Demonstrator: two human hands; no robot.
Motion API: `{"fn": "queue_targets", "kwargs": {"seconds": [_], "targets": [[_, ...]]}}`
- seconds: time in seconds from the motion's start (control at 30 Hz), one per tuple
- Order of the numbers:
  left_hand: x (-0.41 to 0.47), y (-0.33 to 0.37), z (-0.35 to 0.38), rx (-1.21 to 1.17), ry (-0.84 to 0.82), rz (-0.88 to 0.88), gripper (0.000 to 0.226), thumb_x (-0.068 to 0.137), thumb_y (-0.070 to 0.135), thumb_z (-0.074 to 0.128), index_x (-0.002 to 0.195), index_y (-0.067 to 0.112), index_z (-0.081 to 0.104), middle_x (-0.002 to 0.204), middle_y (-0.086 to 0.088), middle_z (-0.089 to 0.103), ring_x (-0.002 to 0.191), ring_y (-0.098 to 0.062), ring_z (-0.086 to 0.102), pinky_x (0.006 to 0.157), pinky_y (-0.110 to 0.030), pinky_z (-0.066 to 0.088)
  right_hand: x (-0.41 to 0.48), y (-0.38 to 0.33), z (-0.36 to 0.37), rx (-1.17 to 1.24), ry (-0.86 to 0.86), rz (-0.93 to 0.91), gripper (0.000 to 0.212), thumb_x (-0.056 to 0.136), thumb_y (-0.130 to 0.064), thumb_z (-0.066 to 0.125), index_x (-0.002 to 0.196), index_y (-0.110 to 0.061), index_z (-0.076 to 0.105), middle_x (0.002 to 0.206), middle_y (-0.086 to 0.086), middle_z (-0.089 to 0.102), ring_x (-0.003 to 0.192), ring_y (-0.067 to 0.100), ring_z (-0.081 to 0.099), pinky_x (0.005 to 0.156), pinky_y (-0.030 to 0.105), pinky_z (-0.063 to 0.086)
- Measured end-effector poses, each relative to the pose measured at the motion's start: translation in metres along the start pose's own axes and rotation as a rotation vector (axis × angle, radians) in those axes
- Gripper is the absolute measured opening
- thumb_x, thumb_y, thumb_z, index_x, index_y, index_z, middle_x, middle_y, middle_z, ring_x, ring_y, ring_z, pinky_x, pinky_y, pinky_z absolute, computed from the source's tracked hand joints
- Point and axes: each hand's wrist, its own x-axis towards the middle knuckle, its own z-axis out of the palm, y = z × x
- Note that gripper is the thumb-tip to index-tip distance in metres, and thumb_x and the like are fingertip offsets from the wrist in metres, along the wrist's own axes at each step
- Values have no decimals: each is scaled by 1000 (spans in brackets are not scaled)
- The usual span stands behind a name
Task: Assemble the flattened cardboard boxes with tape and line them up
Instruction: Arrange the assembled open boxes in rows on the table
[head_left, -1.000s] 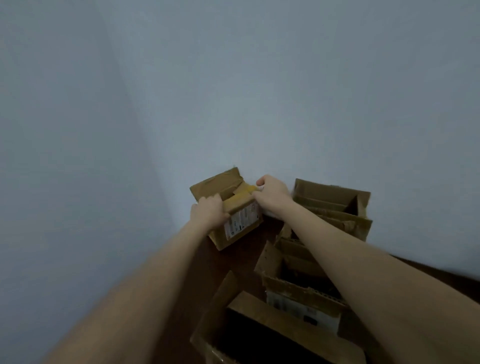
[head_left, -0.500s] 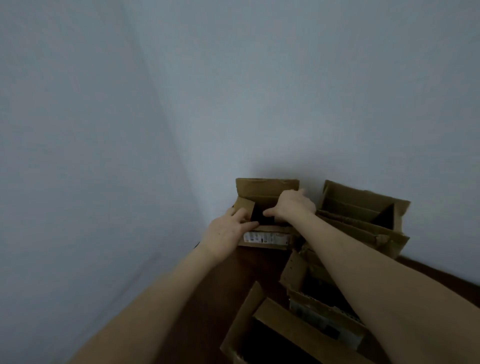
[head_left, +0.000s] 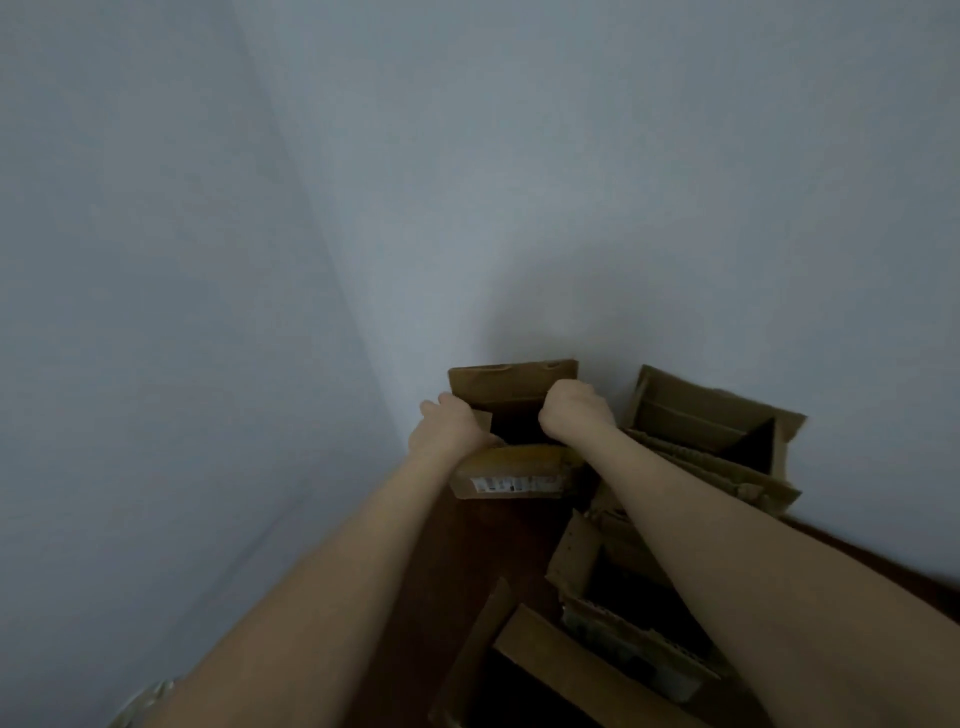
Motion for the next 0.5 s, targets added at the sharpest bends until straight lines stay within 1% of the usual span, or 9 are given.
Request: {"fn": "queue_targets", "kwargs": {"seconds": [0.07,0.1,0.17,0.23,0.3,0.33,0.4,0.47,0.5], "targets": [[8,0,-2,161,-110,19,79,77,55,69,134,9,40,126,-9,50,117,-28,53,90,-36,46,1,4,-6,27,-4,5,11,94,-7,49,88,-4,57,86,12,54,73,25,55,54,30,45],[10,-1,-1,238,-156,28,72,82,55,64,134,10,44,122,-7,53,117,-27,53,89,-34,46,3,6,-7,61,-9,17,11,95,-5,49,85,-4,54,83,13,54,69,25,55,50,29,44],[11,-2,-2,337,-194,32,60,89,52,56,131,9,50,107,-5,53,115,-26,54,85,-31,44,5,9,-9,168,-3,42,6,95,-2,49,93,-2,54,90,16,59,76,29,61,58,33,52],[10,1,-8,376,-245,69,52,95,46,50,132,9,49,114,-7,54,116,-27,53,90,-32,44,5,12,-9,244,33,73,9,95,-2,49,99,-2,58,92,15,60,85,30,62,70,34,54],[7,8,-21,277,-286,101,45,98,36,45,134,8,46,128,-12,52,119,-30,52,98,-35,46,7,14,-8,268,89,81,15,97,-6,48,105,-3,59,92,11,58,86,29,59,69,32,48],[8,10,-28,194,-271,92,43,98,29,46,134,6,46,128,-16,54,116,-32,55,97,-37,48,7,14,-9,281,120,87,17,98,-7,47,108,-3,59,98,11,60,88,28,58,69,31,46],[16,8,-38,31,-151,98,31,96,18,46,119,-1,54,116,-21,61,104,-35,62,89,-41,54,9,14,-13,339,147,118,19,98,-8,47,112,-3,58,110,13,61,96,29,60,72,33,47],[29,2,-41,-148,-26,50,19,93,12,45,99,-1,57,107,-22,64,97,-36,63,85,-44,55,13,13,-18,414,150,157,20,98,-7,47,114,-2,58,113,15,61,102,32,61,78,33,50],[34,-1,-41,-265,2,4,16,92,10,45,96,-1,56,105,-22,64,95,-36,64,84,-47,55,16,13,-20,447,145,178,20,97,-4,48,113,0,58,113,16,61,102,32,61,79,32,51]]}}
